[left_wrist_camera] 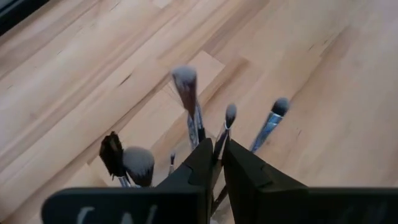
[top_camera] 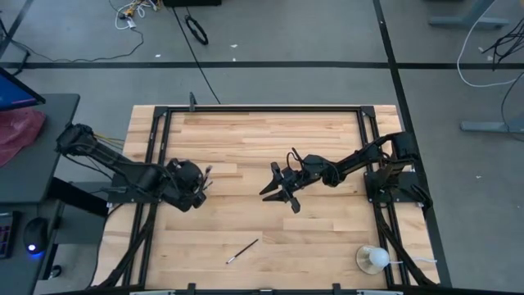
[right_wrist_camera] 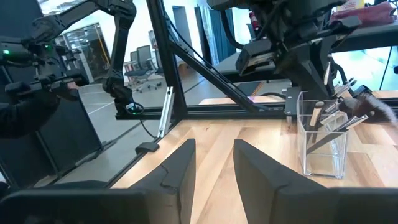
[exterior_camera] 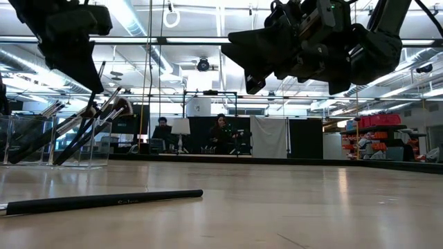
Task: Put items in baskets/containers
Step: Put the black eyeshadow brush into the transparent organizer
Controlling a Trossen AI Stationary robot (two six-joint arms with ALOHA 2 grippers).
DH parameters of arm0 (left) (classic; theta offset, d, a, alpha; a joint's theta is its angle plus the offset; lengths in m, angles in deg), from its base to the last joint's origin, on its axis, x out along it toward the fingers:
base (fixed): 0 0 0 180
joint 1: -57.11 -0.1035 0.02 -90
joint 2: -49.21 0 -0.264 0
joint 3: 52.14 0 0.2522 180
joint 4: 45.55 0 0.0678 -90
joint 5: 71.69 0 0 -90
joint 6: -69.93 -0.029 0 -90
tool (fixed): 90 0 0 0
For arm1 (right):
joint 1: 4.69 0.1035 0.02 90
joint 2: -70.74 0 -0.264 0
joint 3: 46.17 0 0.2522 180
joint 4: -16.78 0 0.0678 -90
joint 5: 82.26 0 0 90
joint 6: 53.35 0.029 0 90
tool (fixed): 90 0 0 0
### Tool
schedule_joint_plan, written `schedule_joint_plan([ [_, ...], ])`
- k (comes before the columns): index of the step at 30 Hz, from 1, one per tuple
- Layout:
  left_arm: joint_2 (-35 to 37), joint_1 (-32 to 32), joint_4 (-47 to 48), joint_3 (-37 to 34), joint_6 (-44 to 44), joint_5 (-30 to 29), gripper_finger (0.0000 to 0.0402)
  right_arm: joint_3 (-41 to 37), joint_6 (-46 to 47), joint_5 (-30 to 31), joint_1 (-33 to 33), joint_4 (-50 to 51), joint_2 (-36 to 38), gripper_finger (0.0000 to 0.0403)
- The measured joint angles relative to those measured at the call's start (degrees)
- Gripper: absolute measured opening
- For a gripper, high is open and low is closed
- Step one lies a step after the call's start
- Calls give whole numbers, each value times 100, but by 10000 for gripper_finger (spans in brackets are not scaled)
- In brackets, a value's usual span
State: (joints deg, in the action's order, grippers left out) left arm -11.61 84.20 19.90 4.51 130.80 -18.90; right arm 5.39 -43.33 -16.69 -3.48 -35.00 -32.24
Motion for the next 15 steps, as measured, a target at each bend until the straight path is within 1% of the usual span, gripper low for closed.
schedule_joint_plan([
  [7, 0, 2, -10, -26, 3, 4, 42, 0, 0, 0, 0, 3, 0, 109],
  [10, 0, 0, -10, -26, 3, 0, 64, 0, 0, 0, 0, 3, 0, 109],
  [15, 0, -4, -8, -26, 5, -28, 118, 0, 0, 0, 0, 4, 0, 109],
])
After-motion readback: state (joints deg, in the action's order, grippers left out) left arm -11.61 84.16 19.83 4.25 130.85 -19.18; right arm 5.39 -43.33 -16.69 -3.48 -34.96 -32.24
